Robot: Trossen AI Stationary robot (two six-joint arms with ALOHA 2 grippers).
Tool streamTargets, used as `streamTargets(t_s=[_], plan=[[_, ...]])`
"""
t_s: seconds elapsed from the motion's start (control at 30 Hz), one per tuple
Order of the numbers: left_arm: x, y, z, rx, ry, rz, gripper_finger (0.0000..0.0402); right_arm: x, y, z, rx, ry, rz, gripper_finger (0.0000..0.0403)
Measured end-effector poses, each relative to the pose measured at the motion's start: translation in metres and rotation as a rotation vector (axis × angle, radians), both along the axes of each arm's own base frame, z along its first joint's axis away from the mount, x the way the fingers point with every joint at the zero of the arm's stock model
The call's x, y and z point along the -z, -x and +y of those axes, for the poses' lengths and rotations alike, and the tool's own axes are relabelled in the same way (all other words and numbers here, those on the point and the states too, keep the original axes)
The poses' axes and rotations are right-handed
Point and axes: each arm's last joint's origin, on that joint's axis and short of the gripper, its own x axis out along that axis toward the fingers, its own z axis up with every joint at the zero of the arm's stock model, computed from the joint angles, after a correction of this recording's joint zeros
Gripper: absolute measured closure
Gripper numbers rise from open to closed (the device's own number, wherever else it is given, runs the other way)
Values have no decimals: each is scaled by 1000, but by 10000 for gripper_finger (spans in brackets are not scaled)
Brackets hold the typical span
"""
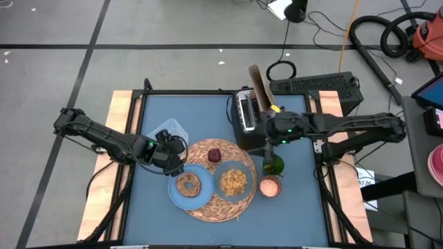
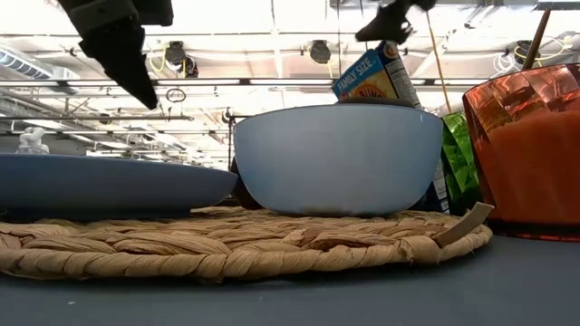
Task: Arrange a breakfast setting
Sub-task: Put the gold spoon on the right side of the blue bowl
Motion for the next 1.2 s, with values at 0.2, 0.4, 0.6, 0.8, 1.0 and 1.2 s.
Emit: streamTargets(t_s=[0.2, 0.4, 0.6, 0.8, 1.0, 1.2], plan=[[-3, -7, -2, 0, 27, -81, 43, -15, 32, 10, 7, -85, 6, 43], [-8, -15, -5, 0, 60, -176, 43, -15, 53, 26, -43, -135, 84, 44], [-12, -19, -7, 0, 81, -240, 43, -7, 72, 46, -126, -196, 248, 44], [-13, -22, -7, 0, 91, -270, 43, 1, 86, 57, -159, -203, 389, 44], [-16, -24, -8, 0, 103, -305, 43, 9, 95, 64, -163, -198, 484, 44], [-16, -24, -8, 0, 104, -306, 43, 41, 96, 71, -192, -167, 542, 44]])
